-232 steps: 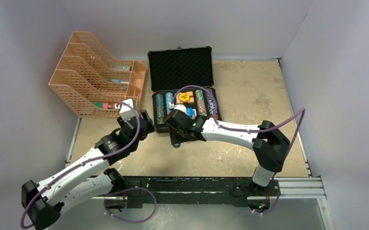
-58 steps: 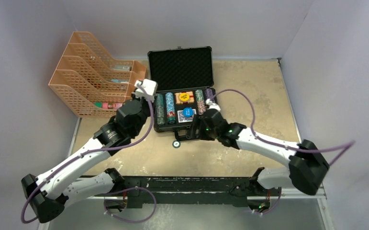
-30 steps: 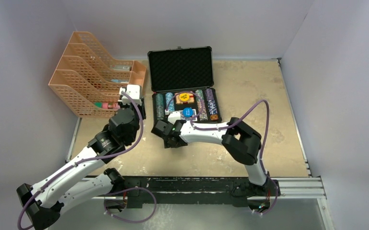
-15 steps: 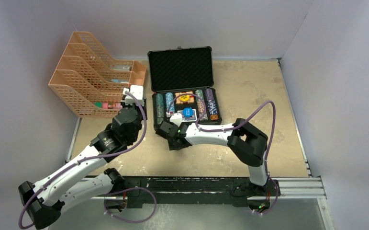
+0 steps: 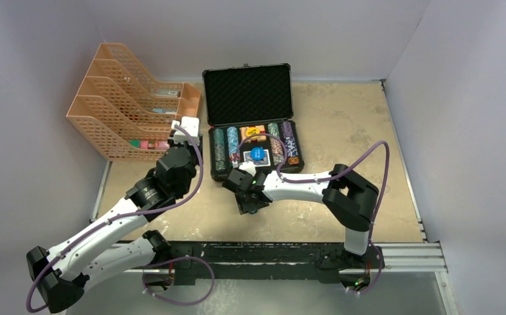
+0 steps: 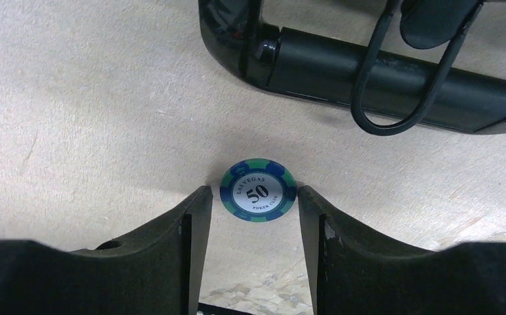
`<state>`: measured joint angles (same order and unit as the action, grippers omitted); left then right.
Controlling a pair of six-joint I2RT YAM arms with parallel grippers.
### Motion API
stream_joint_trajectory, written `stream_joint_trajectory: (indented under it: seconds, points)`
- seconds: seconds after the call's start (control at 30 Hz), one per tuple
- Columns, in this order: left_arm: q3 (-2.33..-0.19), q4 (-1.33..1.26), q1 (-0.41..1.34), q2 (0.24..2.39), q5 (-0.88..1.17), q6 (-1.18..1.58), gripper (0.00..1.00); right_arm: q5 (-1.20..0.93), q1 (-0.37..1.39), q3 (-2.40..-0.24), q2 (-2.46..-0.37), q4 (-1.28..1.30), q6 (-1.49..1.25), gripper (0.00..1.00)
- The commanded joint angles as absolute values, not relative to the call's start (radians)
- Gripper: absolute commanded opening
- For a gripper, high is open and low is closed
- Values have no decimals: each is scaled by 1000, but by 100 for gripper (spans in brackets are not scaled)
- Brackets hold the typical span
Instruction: Pack up texas hold em set
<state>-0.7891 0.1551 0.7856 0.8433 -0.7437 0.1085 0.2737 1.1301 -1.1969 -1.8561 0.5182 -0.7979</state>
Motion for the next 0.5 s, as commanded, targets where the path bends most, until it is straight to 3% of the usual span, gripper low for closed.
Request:
stream_joint_trajectory:
  seconds: [0.0, 0.3, 0.47]
  points:
    - [-796, 141, 781, 839, -738, 89, 34, 174, 1130, -1139, -1913, 590, -742, 55]
    - [-769, 114, 782, 820, -739, 79, 36, 228, 1123, -1188, -2032, 616, -717, 43]
    - [-735, 47, 781, 787, -756, 117, 44, 252, 1118, -1196, -2013, 616, -728, 37]
